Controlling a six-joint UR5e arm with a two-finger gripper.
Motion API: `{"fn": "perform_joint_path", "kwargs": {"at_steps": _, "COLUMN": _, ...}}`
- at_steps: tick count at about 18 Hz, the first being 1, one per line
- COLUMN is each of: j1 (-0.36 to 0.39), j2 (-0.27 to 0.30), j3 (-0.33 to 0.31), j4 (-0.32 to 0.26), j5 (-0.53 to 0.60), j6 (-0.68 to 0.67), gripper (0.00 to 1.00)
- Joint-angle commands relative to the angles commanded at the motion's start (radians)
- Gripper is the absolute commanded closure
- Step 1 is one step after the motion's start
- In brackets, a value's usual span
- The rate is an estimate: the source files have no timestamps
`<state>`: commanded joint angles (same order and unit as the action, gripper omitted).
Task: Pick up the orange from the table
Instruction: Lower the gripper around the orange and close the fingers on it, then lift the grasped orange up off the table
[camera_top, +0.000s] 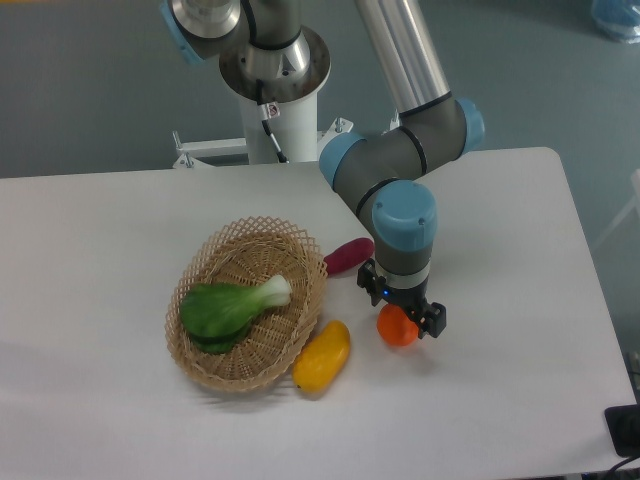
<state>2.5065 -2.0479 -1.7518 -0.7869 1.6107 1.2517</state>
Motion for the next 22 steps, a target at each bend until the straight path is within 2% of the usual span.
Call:
{"fn": "perform_joint_path", "kwargs": {"at_steps": 1, "j1": 0.002, "j2": 0.000, "j3": 0.002, "j4": 0.002, "j5": 0.000, "j6": 0.002, "gripper": 0.36}}
{"fn": "perform_joint_path", "kwargs": {"at_steps": 6, "j1": 0.000, "j2": 0.002, "j3": 0.003, "j4": 0.000, "j5": 0.002, "j6": 0.006, "gripper": 0.48}}
{"fn": "perform_joint_path", "kwargs": {"at_steps": 13, "j1": 0.008, "j2": 0.021, "j3": 0.026, "j4": -0.006, "j5": -0.005, "j6": 0.015, "gripper": 0.48}}
{"fn": "perform_joint_path", "kwargs": {"at_steps": 15, "j1": 0.030, "j2": 0.046, "j3": 0.066, "j4": -0.024, "j5": -0.015, "j6": 0.014, "gripper": 0.48}}
{"fn": "perform_joint_path", "kwargs": {"at_steps": 16, "j1": 0.050, "j2": 0.069, "j3": 0.095, "j4": -0.072, "j5": -0.055, "j6": 0.014, "gripper": 0.48}}
{"fn": "perform_joint_path", "kwargs": {"at_steps": 17, "j1": 0.075, "j2": 0.089, "j3": 0.141, "j4": -0.147, "j5": -0.101, "j6": 0.014, "gripper": 0.48}}
{"fn": "perform_joint_path", "kwargs": {"at_steps": 22, "j1": 0.100, "j2": 0.089, "j3": 0.337, "j4": -0.427, "j5": -0.132, "j6": 0.014, "gripper": 0.48}}
